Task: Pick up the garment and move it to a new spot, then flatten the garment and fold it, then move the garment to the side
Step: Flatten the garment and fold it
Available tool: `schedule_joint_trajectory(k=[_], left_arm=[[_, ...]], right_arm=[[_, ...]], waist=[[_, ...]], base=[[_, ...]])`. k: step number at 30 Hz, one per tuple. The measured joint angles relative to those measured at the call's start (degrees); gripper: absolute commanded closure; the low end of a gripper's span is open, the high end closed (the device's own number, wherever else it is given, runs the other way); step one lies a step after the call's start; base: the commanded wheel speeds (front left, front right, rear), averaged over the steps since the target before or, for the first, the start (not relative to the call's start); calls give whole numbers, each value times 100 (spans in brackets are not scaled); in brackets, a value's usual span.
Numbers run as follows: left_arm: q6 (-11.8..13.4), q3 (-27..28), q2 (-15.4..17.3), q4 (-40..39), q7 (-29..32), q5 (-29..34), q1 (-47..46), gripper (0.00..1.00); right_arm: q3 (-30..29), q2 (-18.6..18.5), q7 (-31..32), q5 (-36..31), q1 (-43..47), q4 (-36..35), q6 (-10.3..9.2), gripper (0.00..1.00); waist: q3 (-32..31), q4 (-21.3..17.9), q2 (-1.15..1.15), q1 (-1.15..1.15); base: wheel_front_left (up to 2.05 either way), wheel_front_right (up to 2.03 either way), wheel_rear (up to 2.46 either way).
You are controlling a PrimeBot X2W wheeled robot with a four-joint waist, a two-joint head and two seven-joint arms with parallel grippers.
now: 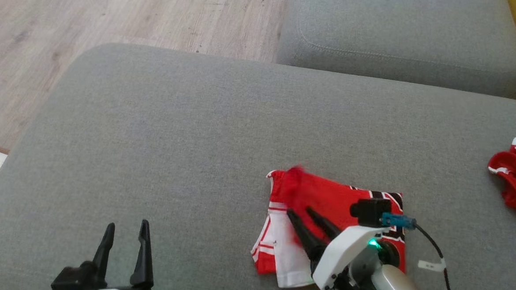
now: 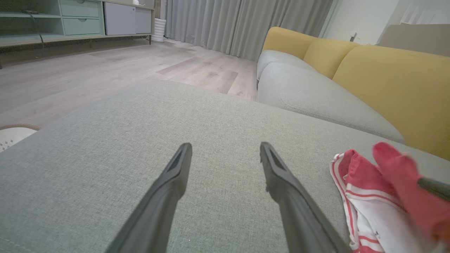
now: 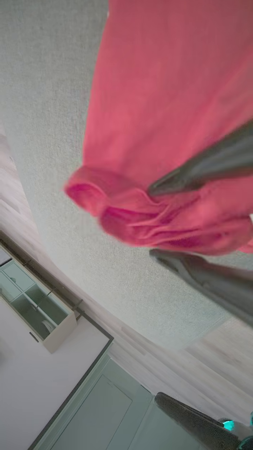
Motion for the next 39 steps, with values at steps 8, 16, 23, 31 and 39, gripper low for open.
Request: schedule_joint_trajectory(k=[8, 16, 23, 31, 39], left_arm=[[-43, -165, -68, 59, -24, 0, 1, 0], [-76, -286, -115, 65, -25, 32, -1, 0], [-90, -385, -154, 136, -24, 100, -46, 0], [-89, -404, -170, 230, -24, 99, -46, 0], [-57, -380, -149, 283, -42, 98, 88, 0]], right_arm=[[-3, 4, -793, 111, -327, 281, 1, 0], [-1184, 3, -1366, -1227, -283, 331, 1, 0], [-2123, 9, -1532, -2068, 294, -189, 1, 0], [-2758, 26, -1670, -2548, 1112, -728, 0, 0], [-2773, 43, -1671, -2639, 1775, -1140, 1, 0]], waist=[[-105, -101, 0, 0], [-157, -305, 0, 0], [-239, -503, 0, 0], [-376, -674, 0, 0], [-503, -769, 0, 0]], base=[[0, 0, 0], [0, 0, 0], [0, 0, 0], [0, 0, 0], [0, 0, 0]])
